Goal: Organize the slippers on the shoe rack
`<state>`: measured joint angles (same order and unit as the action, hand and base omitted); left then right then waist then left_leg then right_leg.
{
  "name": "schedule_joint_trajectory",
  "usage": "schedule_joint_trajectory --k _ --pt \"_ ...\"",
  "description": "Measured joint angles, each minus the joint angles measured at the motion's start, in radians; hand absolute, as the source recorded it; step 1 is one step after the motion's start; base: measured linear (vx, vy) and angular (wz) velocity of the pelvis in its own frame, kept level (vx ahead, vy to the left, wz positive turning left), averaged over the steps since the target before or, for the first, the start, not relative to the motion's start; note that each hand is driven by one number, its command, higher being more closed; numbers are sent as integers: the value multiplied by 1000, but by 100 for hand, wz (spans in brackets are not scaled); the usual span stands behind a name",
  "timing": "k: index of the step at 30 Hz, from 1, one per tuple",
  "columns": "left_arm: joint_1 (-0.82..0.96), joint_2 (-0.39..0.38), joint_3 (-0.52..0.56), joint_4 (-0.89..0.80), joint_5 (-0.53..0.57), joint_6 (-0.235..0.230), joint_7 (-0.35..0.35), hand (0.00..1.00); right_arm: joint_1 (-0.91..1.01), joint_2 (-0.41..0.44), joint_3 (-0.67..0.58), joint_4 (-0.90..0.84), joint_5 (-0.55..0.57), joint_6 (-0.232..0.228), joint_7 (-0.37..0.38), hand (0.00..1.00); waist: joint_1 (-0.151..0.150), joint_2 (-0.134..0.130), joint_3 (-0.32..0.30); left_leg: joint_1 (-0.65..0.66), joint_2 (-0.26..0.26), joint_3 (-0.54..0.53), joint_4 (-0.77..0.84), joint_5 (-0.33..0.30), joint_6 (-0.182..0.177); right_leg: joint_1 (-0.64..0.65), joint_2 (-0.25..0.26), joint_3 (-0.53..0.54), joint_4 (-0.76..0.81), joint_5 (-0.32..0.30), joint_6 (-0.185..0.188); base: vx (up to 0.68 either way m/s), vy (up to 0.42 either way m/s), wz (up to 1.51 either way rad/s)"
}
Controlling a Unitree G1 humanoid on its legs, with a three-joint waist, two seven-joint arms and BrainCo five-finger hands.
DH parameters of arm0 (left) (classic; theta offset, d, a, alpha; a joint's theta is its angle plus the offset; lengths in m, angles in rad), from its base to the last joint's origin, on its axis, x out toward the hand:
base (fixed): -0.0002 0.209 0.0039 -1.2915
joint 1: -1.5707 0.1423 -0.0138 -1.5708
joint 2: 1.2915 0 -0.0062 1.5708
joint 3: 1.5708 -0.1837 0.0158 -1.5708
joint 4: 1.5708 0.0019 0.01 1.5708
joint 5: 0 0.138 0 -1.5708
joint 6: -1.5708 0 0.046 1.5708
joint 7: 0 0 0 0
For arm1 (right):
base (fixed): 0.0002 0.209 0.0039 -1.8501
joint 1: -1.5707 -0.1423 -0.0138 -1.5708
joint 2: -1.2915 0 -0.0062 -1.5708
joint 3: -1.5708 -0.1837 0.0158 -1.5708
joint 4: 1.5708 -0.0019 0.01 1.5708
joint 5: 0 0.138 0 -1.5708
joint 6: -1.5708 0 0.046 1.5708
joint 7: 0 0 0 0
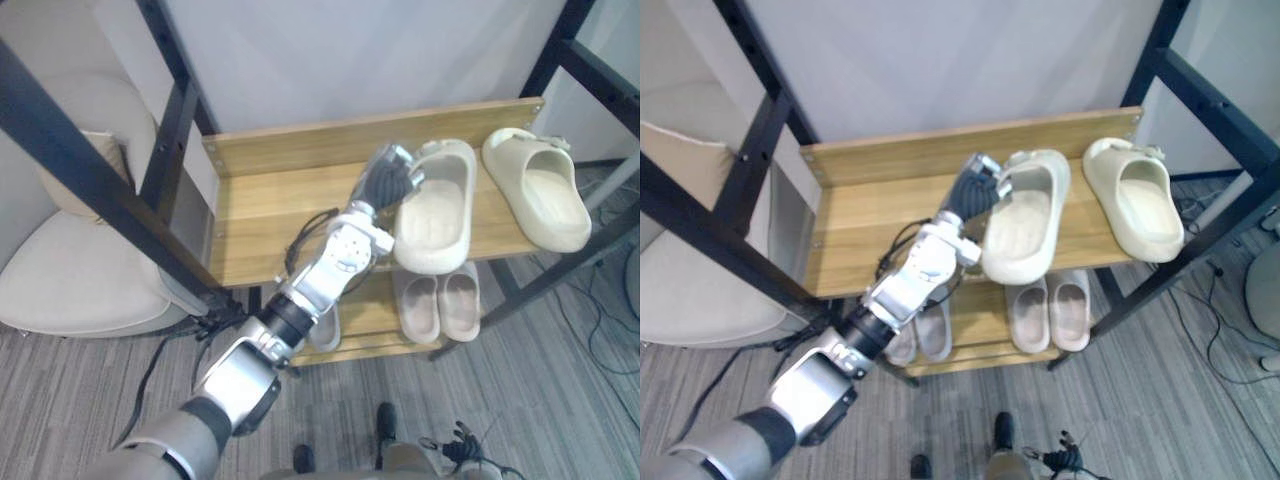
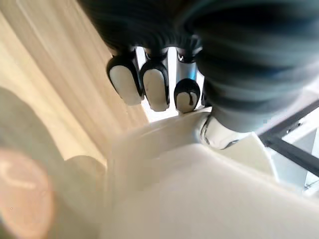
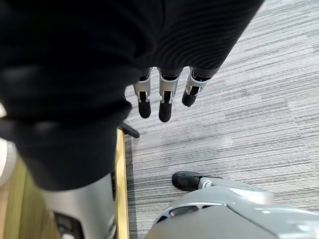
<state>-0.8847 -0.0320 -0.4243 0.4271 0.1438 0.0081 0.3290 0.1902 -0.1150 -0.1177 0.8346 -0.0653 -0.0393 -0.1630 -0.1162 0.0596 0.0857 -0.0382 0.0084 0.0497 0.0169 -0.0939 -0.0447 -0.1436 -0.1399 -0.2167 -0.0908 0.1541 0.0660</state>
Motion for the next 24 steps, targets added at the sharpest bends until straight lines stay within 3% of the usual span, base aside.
schedule_joint_trajectory --k 9,24 --pt "-7 -22 65 -2 -28 6 23 100 29 14 0 -81 7 -1 -12 0 1 -4 4 -23 9 26 1 -3 -4 -32 8 13 0 3 -4 5 -5 -6" --pt "-7 -71 62 -2 -27 11 23 100 50 42 -6 -180 29 -9 -24 0 3 -17 37 -15 31 54 4 -10 -18 -30 28 19 1 0 -13 3 -9 -4"
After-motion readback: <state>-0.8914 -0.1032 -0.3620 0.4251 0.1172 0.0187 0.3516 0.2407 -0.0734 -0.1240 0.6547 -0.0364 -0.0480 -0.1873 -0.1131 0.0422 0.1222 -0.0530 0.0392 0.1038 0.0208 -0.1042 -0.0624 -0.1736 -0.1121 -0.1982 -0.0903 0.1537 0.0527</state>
